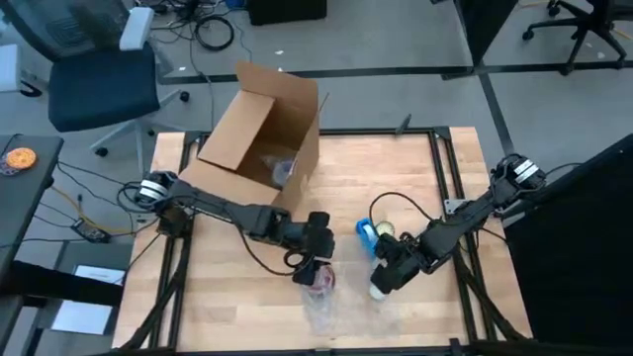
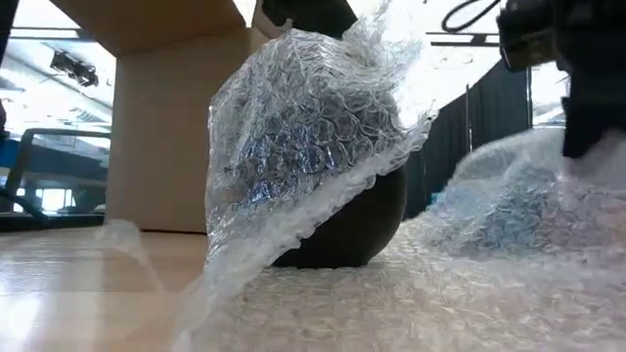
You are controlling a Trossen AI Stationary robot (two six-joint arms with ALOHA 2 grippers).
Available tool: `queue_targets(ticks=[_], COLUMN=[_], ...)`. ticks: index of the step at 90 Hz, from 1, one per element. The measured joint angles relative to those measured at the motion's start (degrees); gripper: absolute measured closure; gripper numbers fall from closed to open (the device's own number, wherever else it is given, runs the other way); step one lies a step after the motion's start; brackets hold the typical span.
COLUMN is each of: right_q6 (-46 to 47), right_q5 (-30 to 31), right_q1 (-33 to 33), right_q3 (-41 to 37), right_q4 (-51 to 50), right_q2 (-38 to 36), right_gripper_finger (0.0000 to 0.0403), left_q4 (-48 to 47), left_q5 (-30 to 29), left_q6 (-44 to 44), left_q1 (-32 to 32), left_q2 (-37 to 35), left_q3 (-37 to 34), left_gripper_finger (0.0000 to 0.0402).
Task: Wrap mug
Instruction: Wrap the mug with the bubble wrap
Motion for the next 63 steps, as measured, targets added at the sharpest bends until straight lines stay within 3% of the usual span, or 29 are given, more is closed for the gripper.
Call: queue_targets(ticks=[25,35,50,63], right_q6=[-8.35,-12.39,-21.73,-29.64], right_q5=[2.65,3.81,4.66,4.66], right_q1=[-0.42,-0.76,-0.74,-0.52], right_q3=[2.30,3.92,7.05,8.22], right_q4=[4.22,4.14,5.09,8.03], right_q2=[-0.04,-0.04,-0.04,-0.04], right_gripper_finger=[0.0226,0.0272,0.0382,0.0393], left_q4=[1.85,5.53,11.04,12.95], left_q5=[-2.25,-5.78,-8.98,-9.01], left_q6=[0.28,0.27,0.12,0.07], left_q1=[-0.18,-0.18,-0.10,0.58], left_q2=[0.00,0.19,0.30,0.91], left_q3=[0.00,0.00,0.00,-0.02], left_gripper_finger=[0.0219,0.0215,0.0196,0.0173])
